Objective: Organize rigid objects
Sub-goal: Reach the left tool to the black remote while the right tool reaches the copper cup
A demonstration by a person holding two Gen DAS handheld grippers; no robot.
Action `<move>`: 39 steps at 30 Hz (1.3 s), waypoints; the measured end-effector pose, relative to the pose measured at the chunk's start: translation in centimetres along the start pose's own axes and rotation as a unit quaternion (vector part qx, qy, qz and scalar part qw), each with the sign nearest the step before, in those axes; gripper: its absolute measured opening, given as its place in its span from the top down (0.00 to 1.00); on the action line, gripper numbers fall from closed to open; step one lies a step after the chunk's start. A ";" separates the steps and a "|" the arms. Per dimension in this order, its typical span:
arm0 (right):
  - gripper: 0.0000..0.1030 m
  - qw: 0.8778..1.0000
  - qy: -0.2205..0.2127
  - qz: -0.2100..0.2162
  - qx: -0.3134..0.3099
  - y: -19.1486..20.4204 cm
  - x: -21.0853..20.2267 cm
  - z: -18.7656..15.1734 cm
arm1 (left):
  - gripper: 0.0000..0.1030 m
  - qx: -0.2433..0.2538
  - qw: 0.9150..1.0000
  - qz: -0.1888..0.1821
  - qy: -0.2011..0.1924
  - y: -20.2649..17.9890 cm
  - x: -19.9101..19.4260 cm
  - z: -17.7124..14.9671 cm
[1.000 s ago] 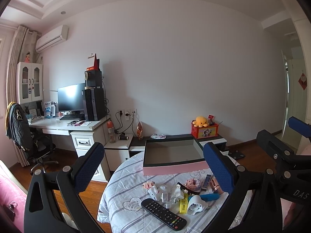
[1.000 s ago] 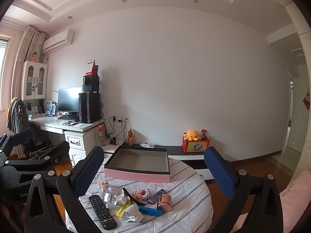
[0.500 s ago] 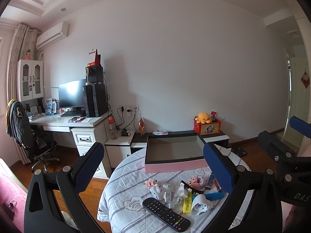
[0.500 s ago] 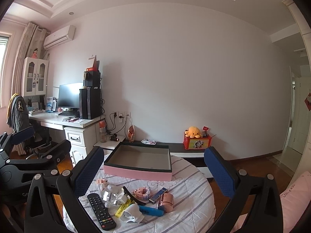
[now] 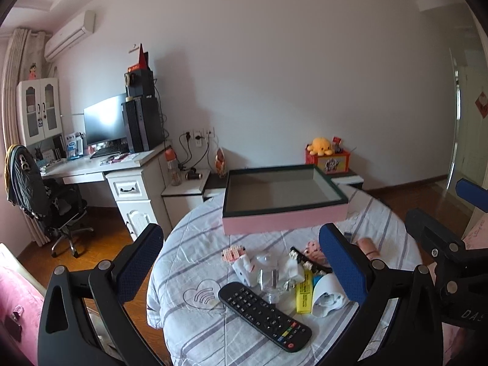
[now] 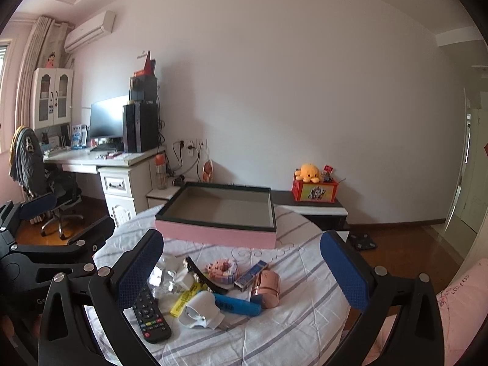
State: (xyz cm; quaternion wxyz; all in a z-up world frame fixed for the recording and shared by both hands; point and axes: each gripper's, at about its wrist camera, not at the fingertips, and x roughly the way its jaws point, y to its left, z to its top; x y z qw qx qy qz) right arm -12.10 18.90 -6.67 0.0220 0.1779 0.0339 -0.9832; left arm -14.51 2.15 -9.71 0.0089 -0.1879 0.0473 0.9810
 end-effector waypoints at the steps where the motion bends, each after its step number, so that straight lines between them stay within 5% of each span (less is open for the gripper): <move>1: 0.00 1.000 0.007 0.000 0.001 -0.1 0.5 -0.5 | 0.00 0.002 1.000 0.002 0.008 -0.2 0.5 -0.3; 12: 0.00 0.996 0.085 0.002 0.001 -1.6 4.8 -5.6 | 0.00 0.022 0.996 -0.007 0.087 -2.2 4.6 -4.9; 20: 0.00 0.989 0.149 -0.001 0.008 -3.3 7.2 -10.0 | 0.00 0.008 0.981 -0.027 0.194 -2.8 7.5 -11.3; 33: 0.00 0.985 0.171 0.004 0.014 -4.0 8.8 -11.5 | 0.00 -0.018 0.977 -0.066 0.204 -2.6 8.2 -11.9; 39: 0.00 0.985 0.175 0.001 0.015 -4.3 8.9 -11.5 | 0.00 0.023 0.977 -0.052 0.204 -4.2 8.7 -12.6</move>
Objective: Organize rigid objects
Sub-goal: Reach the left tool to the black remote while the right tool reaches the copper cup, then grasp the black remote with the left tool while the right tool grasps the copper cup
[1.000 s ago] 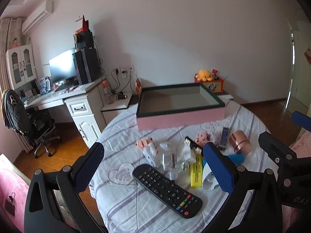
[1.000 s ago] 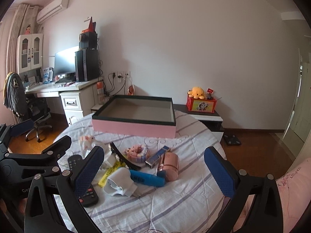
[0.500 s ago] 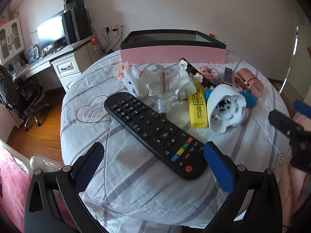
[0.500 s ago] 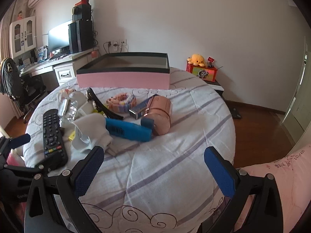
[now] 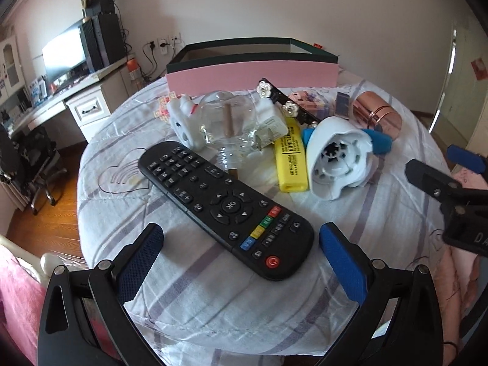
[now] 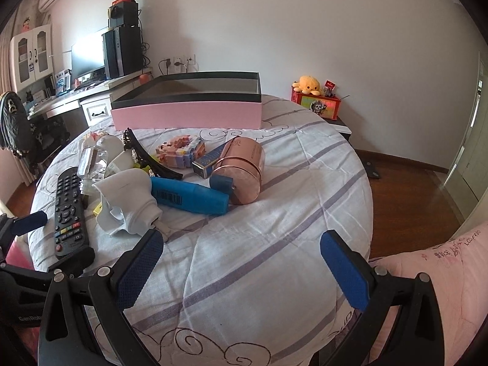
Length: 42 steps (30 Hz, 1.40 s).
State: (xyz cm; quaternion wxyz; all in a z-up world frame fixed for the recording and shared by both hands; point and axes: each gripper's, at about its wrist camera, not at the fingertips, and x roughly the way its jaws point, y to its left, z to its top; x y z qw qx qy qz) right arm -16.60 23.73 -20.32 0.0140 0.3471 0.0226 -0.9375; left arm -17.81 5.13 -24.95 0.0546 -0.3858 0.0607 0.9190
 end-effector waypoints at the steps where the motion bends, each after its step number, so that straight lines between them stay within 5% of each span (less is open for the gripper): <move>1: 0.00 1.000 0.000 0.000 0.000 0.0 0.0 0.0 | 0.00 -0.001 1.000 0.003 0.000 0.2 0.0 0.0; 7: 0.00 1.000 0.000 0.004 -0.004 0.5 0.4 0.0 | 0.00 -0.025 0.999 0.029 0.000 4.3 0.1 -0.4; 15: 0.00 1.000 0.000 0.005 -0.003 0.5 1.2 0.5 | 0.00 -0.105 0.994 -0.009 0.003 8.7 0.3 -0.4; 19: 0.00 1.000 -0.003 0.004 -0.001 0.2 1.3 1.0 | 0.00 -0.088 0.995 0.036 0.006 8.2 2.0 0.7; 27: 0.00 1.000 -0.007 0.000 -0.004 -0.9 2.9 3.0 | 0.01 -0.076 0.997 0.024 0.015 9.8 3.7 1.8; 34: 0.05 1.000 -0.001 0.019 0.008 -1.3 5.3 4.9 | 0.53 -0.047 0.999 0.007 -0.008 9.8 3.2 2.1; 37: 0.09 1.000 0.010 0.027 0.010 -1.2 6.7 5.5 | 0.55 -0.033 0.999 0.008 -0.007 9.5 3.5 2.5; 40: 0.39 0.999 0.026 0.042 0.019 -1.4 7.8 5.7 | 0.57 -0.040 0.999 -0.001 -0.008 9.7 3.9 2.8; 42: 0.42 0.998 0.039 0.047 0.018 -1.3 8.6 5.6 | 0.57 -0.035 0.999 -0.004 -0.009 9.7 4.0 2.9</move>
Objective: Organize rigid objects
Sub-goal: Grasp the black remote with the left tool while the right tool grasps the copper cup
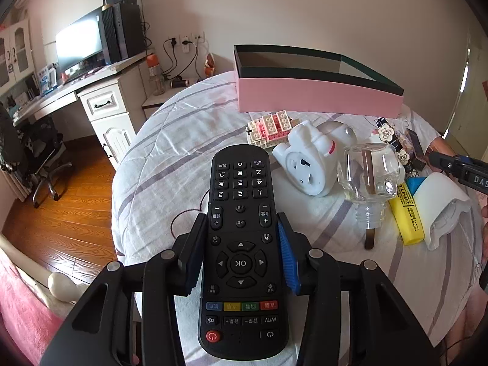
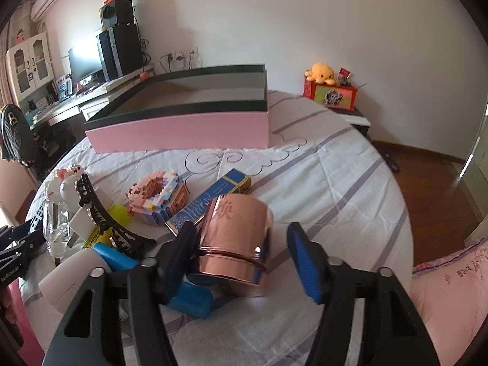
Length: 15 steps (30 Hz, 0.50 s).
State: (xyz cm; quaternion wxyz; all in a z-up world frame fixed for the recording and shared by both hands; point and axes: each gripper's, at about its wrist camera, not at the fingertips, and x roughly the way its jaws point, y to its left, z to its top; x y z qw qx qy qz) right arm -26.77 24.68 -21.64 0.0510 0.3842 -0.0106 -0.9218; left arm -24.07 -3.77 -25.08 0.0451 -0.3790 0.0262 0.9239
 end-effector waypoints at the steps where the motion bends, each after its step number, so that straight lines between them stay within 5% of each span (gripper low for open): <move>1: 0.42 1.000 0.005 0.001 -0.002 0.1 0.2 -0.1 | 0.57 0.000 1.000 -0.003 0.001 0.0 0.0 0.0; 5: 0.53 1.000 0.001 0.009 -0.009 0.2 0.1 -0.2 | 0.57 -0.003 1.000 -0.009 0.001 0.1 0.4 0.4; 15: 0.53 0.999 -0.022 0.020 -0.016 -0.2 -1.7 0.3 | 0.58 -0.021 0.999 -0.022 -0.018 0.8 -0.8 0.6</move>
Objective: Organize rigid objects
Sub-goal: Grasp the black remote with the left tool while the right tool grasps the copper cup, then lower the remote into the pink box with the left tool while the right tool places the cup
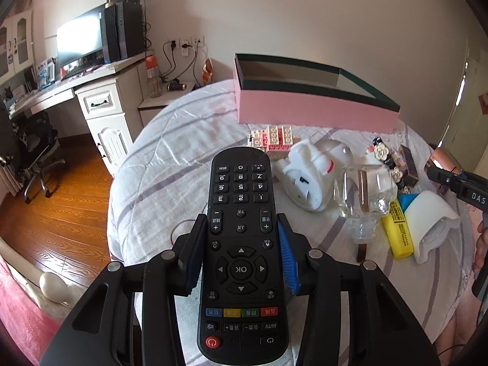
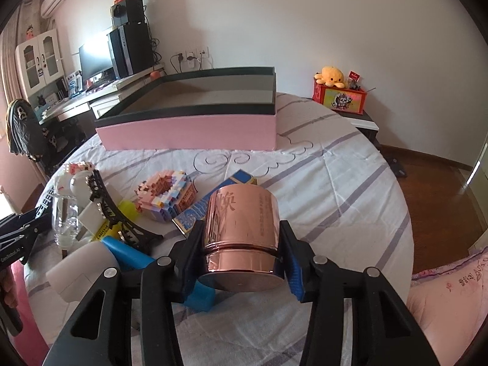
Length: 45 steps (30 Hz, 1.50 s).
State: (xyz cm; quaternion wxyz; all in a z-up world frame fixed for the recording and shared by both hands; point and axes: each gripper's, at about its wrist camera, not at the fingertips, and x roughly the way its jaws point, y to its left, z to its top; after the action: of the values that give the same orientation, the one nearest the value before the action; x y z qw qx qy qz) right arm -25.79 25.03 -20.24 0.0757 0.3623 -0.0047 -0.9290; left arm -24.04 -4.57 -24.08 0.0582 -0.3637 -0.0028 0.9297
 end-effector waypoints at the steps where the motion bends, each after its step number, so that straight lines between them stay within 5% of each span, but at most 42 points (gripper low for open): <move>1: 0.54 1.000 -0.002 0.003 -0.001 0.0 -0.2 0.2 | 0.58 -0.001 1.000 -0.001 -0.003 0.0 -0.2 0.1; 10: 0.53 0.999 -0.021 0.021 -0.014 0.4 -0.7 2.3 | 0.57 0.013 0.999 -0.012 -0.034 -0.6 -1.9 2.6; 20: 0.53 0.997 -0.043 0.037 -0.059 2.5 1.4 9.2 | 0.57 0.069 0.992 -0.047 -0.094 -5.0 -0.7 12.8; 25: 0.53 0.996 -0.043 0.042 -0.063 3.1 4.2 13.0 | 0.57 0.081 0.990 -0.087 -0.074 -7.0 3.3 17.9; 31: 0.53 0.997 -0.014 0.040 -0.070 3.9 9.5 16.2 | 0.57 0.075 0.993 -0.091 -0.027 -8.3 10.4 22.4; 38: 0.53 0.995 0.045 0.042 -0.078 4.2 15.3 16.2 | 0.57 0.056 0.996 -0.069 0.025 -7.8 14.9 22.0; 45: 0.53 0.994 0.055 0.048 -0.081 4.6 16.4 15.5 | 0.55 0.075 0.997 -0.029 0.005 -8.8 14.3 21.4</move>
State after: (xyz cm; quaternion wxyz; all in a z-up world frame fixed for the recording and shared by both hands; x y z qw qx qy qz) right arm -47.51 17.43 -19.48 0.1497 0.4044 0.0578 -0.9004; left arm -47.98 6.58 -17.59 0.1119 -0.3631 0.0564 0.9233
